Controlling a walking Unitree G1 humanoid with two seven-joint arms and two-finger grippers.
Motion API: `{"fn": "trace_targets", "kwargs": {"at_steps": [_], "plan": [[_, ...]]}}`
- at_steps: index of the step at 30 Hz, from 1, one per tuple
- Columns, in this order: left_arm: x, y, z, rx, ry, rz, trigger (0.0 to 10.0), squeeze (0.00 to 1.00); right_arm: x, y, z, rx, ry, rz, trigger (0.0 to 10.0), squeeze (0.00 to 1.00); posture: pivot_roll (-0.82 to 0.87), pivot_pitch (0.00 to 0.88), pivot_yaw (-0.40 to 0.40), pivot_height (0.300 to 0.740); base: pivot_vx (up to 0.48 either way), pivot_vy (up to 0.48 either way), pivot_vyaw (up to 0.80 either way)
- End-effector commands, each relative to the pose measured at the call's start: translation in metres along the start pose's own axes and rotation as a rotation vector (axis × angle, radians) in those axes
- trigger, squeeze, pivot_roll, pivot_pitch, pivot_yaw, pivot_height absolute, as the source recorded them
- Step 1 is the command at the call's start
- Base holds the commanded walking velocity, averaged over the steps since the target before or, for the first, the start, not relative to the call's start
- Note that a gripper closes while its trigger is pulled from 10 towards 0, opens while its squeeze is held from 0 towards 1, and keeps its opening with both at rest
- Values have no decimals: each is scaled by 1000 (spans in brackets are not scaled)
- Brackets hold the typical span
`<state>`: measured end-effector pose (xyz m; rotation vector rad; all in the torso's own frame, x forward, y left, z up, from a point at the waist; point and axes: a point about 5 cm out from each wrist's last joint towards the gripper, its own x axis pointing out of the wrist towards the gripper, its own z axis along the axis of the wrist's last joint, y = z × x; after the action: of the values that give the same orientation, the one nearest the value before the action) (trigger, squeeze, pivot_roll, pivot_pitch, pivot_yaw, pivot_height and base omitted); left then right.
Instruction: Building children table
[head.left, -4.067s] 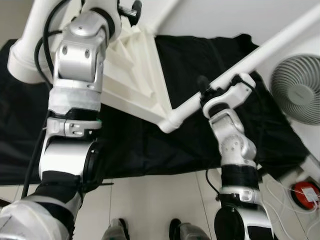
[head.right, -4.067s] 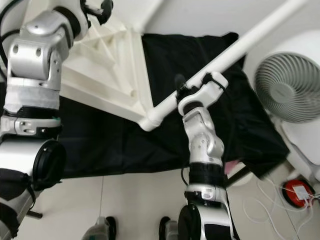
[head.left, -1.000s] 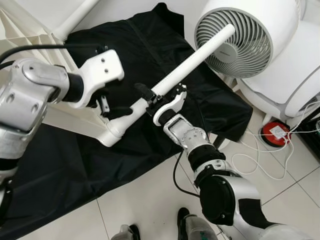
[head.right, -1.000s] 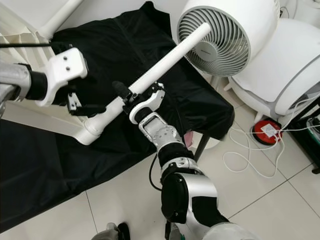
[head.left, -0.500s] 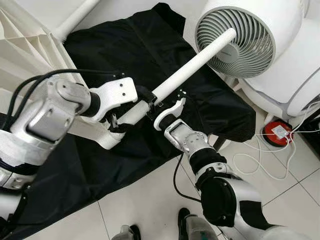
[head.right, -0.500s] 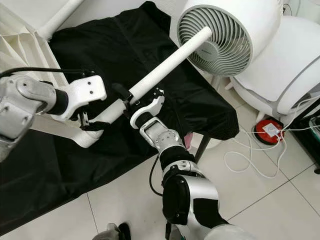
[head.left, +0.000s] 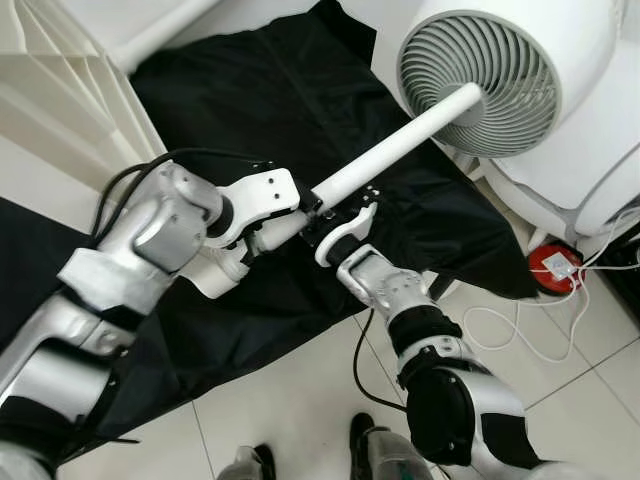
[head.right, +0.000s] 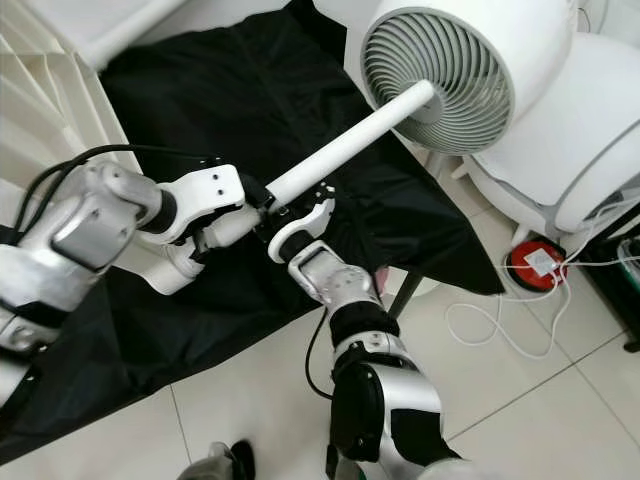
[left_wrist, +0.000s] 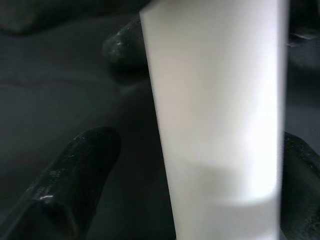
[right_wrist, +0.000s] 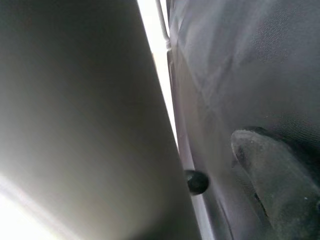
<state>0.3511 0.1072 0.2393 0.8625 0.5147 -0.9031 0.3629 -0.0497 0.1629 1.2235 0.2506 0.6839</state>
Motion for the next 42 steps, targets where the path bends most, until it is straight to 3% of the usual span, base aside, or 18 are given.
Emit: {"fn": "trace_targets", "kwargs": {"at_steps": [1,4,7,10,13,19,23,24,25,27,29,31,32,34,35,36,38,42], "plan": [[-6,36,-33,-102,100,565,10000,0,-32,-40,-57,201,49,-160,10000,0,53,285,53,740,0,0,0],[-5,41,-28,-122,81,591,10000,0,-44,-28,-52,199,42,-109,10000,0,43,288,50,740,0,0,0],[-4,46,-21,-117,67,613,10000,0,-66,-13,-43,189,23,-56,10000,0,26,293,51,740,0,0,0],[-4,47,-19,-114,66,619,10000,0,-72,-10,-41,187,19,-46,10000,0,26,293,51,740,0,0,0],[-3,52,-12,-105,51,628,10000,0,-95,-5,-31,155,12,-51,10000,0,6,299,52,740,0,0,0],[-1,53,-5,-96,34,624,10000,0,-114,5,-18,122,-20,-6,10000,0,-3,300,58,740,0,0,0],[-1,53,-1,-93,17,610,10000,0,-130,23,-9,21,-39,86,10000,0,-3,297,66,740,0,0,0],[-2,47,1,-114,-22,548,10000,0,-143,35,-3,-160,-13,127,10000,0,-2,303,81,740,0,0,0],[-2,40,5,-108,-58,486,10000,0,-148,39,2,-203,-13,138,10000,0,-2,304,86,740,0,0,0],[-2,40,5,-108,-58,486,10000,0,-148,39,2,-203,-13,138,10000,0,-2,304,86,740,0,0,0],[-3,20,14,-93,-150,328,10000,0,-152,42,15,-224,-52,161,10000,0,4,307,93,740,0,0,0],[-3,20,14,-93,-150,328,10000,0,-152,42,15,-224,-52,161,10000,0,4,307,93,740,0,0,0],[-5,11,17,-79,-182,269,10000,0,-153,45,19,-223,-65,166,10000,0,4,307,93,740,0,0,0],[-14,-22,28,-26,-285,46,10000,0,-144,49,30,-264,-81,190,10000,0,25,302,109,740,0,0,0],[-14,-22,28,-26,-285,46,10000,0,-144,49,30,-264,-81,190,10000,0,25,302,109,740,0,0,0],[-19,-35,34,14,-325,-31,10000,0,-139,51,33,-275,-82,209,10000,0,29,300,111,740,0,0,0],[-22,-42,37,41,-348,-76,10000,0,-135,53,34,-281,-82,222,10000,0,33,299,112,740,0,0,0],[-25,-36,41,32,-360,-61,10000,0,-129,54,31,-288,-68,242,10000,0,36,298,117,740,0,0,0]]}}
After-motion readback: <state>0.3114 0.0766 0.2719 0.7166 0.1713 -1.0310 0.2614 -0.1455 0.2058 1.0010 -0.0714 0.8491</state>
